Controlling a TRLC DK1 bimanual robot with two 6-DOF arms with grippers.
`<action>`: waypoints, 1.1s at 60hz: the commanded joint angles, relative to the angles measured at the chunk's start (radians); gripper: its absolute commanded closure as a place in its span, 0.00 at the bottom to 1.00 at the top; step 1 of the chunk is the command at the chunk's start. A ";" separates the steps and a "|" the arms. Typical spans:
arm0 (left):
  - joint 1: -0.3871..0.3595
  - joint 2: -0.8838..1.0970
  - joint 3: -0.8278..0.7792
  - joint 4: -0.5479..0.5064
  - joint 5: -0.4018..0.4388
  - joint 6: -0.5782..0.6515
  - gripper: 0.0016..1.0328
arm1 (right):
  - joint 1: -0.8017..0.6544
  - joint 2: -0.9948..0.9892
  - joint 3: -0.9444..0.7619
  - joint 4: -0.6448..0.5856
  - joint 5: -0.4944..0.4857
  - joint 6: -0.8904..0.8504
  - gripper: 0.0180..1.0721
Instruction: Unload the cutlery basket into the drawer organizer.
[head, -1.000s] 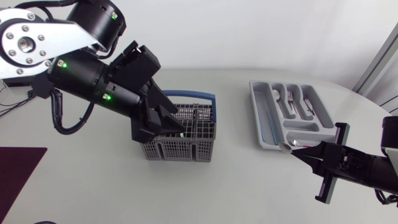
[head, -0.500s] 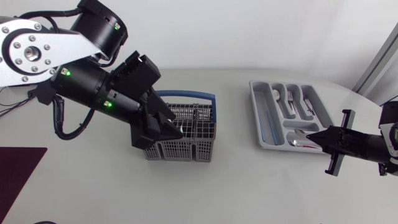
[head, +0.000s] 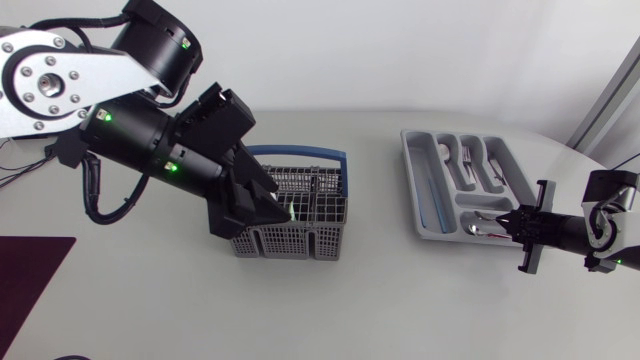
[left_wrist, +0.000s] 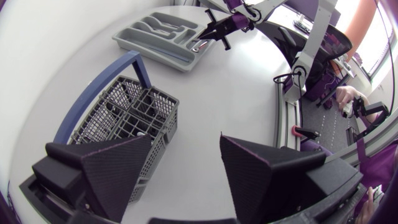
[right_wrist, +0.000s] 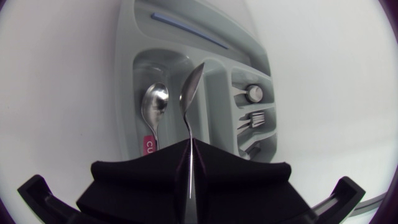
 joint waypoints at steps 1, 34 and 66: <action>0.002 0.000 -0.024 -0.009 0.000 -0.012 0.09 | 0.013 0.020 -0.020 0.029 0.014 -0.039 0.94; 0.003 -0.016 -0.028 -0.020 -0.008 -0.014 0.09 | 0.027 -0.236 -0.052 -0.049 -0.016 0.128 0.32; -0.107 0.040 0.001 -0.004 -0.284 -0.243 0.10 | 0.304 -0.577 -0.029 -0.454 0.022 0.723 0.29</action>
